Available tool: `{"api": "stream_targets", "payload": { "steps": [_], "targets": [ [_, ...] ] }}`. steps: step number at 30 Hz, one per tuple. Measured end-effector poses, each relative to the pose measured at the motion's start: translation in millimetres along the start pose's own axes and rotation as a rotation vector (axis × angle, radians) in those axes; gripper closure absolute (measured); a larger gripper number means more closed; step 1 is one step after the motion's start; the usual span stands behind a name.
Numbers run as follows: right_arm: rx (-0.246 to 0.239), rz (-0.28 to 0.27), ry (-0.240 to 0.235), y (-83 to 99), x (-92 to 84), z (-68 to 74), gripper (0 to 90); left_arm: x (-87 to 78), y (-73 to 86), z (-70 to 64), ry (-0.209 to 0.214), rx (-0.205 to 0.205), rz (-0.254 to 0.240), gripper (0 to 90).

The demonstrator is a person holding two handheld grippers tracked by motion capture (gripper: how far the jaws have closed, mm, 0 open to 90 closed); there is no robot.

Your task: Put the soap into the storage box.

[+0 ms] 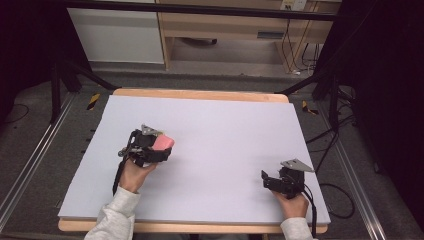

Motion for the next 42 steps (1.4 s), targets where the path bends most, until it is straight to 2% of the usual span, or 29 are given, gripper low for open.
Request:
{"api": "stream_targets", "payload": {
  "steps": [7, 25, 42],
  "targets": [
    [-0.001, 0.001, -0.001, 0.0, 0.2, 0.0, 12.8, 3.5, 0.0, 15.5, -0.039, -0.025, 0.006, 37.1],
    [-0.003, 0.003, -0.001, 0.0, 1.0, 0.0, 12.9, 10.0, -1.9, 49.6, -0.069, -0.103, 0.002, 37.1],
    [-0.004, 0.007, -0.001, 0.1, 1.9, 0.5, 12.8, 20.7, -3.5, 67.4, -0.090, -0.147, 0.002, 37.1]
  ]
}}
Point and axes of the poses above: each handheld gripper's, and its own axes: x roughly forward along the jaws, y roughly out of its underside, z roughly to its left, the point moved 9 cm from there along x, roughly forward along the jaws, and after that the axes turned 13 degrees about z, right-handed, at the moved point
